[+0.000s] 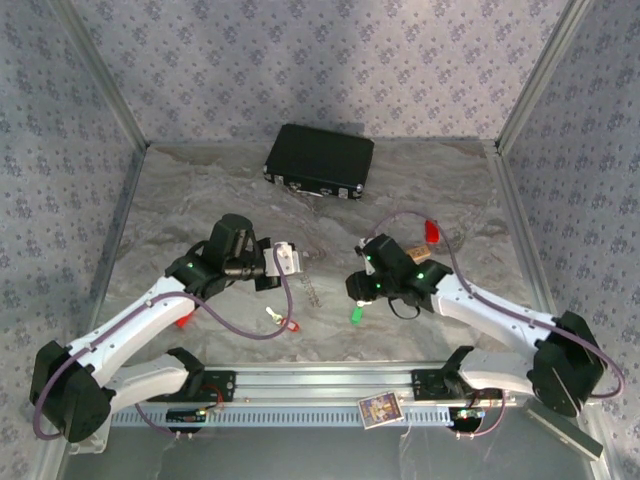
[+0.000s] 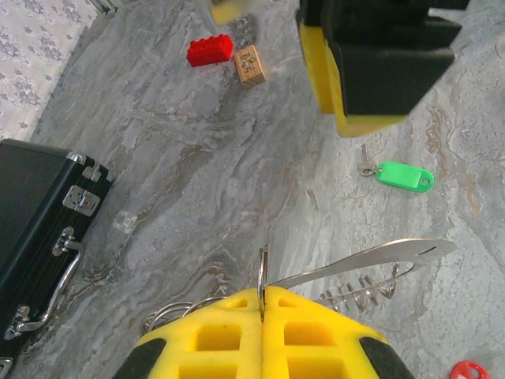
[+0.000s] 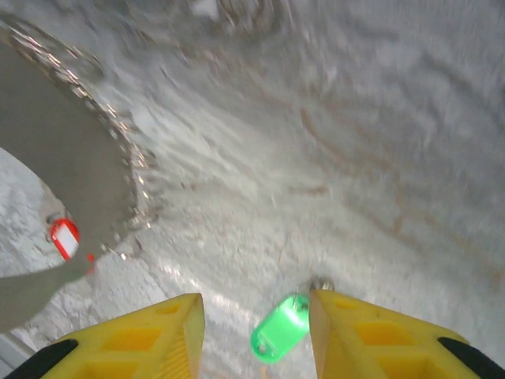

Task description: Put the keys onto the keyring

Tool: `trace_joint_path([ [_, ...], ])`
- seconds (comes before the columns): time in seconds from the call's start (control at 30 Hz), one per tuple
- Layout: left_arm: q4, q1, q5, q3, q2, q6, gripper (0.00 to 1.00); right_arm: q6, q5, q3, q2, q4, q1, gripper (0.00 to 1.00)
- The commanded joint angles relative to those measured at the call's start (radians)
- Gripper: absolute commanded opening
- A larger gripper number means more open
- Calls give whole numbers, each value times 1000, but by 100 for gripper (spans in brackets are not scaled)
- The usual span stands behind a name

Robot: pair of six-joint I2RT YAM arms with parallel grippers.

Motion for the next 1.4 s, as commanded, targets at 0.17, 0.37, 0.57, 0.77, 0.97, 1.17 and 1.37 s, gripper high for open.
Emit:
trace_joint_path([
  [0.17, 45, -9, 11, -4, -7, -17, 0, 117, 10, 96, 184, -192, 50, 40],
  [0.37, 44, -10, 14, -7, -11, -14, 0, 99, 77, 168, 297, -257, 87, 34],
  [0.57, 39, -9, 18, -6, -10, -10, 0, 87, 143, 211, 383, -293, 102, 31],
  [0.77, 39, -10, 32, -5, -5, -11, 0, 81, 168, 237, 441, -310, 111, 28],
  [0.97, 31, -10, 42, 3, 7, -11, 0, 78, 182, 242, 467, -305, 116, 24],
  [1.17, 31, -9, 45, 3, 8, -13, 0, 72, 193, 258, 484, -311, 116, 24],
  [1.37, 27, -10, 49, 2, 10, -13, 0, 67, 191, 277, 504, -309, 116, 24],
])
